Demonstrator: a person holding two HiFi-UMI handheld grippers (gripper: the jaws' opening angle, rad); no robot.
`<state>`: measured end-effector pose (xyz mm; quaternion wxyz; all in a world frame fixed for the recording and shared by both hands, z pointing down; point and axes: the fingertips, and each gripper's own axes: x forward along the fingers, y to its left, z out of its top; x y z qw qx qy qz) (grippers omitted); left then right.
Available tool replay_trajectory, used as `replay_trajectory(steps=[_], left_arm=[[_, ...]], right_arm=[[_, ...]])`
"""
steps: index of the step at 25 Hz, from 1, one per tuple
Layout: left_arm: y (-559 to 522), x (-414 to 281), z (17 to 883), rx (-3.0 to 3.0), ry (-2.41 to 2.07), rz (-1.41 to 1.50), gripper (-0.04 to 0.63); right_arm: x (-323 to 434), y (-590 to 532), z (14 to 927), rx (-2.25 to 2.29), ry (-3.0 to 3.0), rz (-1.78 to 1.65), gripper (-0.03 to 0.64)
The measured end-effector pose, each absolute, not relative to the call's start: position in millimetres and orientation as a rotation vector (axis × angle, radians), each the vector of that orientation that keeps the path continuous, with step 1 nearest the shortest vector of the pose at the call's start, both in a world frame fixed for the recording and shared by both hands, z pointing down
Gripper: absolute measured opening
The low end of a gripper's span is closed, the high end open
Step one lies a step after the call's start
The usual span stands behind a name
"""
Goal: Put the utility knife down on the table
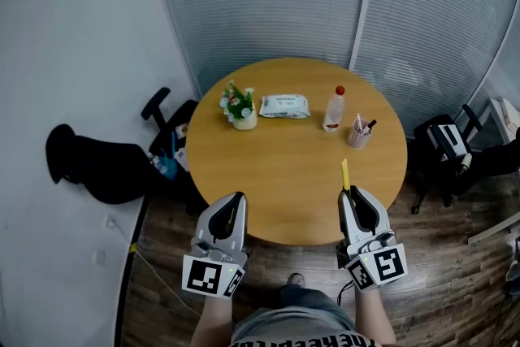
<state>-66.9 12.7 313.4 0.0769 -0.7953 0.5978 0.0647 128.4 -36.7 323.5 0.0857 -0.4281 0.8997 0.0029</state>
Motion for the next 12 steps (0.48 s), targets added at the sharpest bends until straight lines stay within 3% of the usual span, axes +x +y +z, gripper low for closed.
replay_trajectory(steps=[12], left_arm=[[-27,-47,310,-2.32,1.839,0.189,0.008]], right_arm=[[133,-88,329,-1.159,2.717,-0.02,0.067]])
